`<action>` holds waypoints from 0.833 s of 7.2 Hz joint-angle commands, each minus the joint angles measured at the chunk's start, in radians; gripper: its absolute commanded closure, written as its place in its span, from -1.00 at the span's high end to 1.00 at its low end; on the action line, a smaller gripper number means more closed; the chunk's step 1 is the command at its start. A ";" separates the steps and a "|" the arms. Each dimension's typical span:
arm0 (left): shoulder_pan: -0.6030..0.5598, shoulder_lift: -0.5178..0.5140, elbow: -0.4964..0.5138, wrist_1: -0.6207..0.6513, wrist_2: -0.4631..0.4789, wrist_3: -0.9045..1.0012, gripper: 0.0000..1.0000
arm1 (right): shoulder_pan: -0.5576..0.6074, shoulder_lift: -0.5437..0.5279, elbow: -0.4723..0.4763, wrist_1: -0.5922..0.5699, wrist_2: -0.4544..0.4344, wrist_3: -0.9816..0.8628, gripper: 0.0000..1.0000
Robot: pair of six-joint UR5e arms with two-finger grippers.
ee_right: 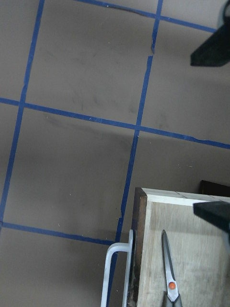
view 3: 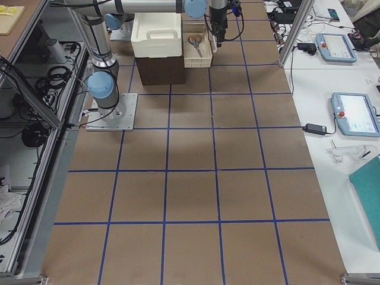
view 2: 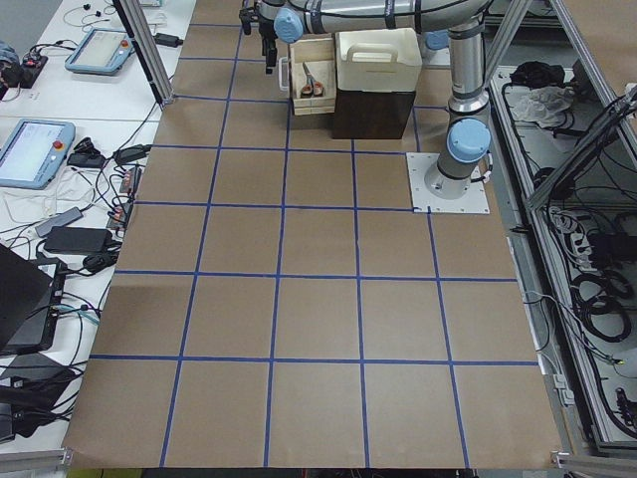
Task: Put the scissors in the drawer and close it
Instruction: 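Lower the left gripper to the white drawer handle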
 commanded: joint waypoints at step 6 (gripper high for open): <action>0.034 -0.206 0.113 -0.136 -0.093 0.208 1.00 | 0.002 -0.041 0.011 0.010 -0.020 0.154 1.00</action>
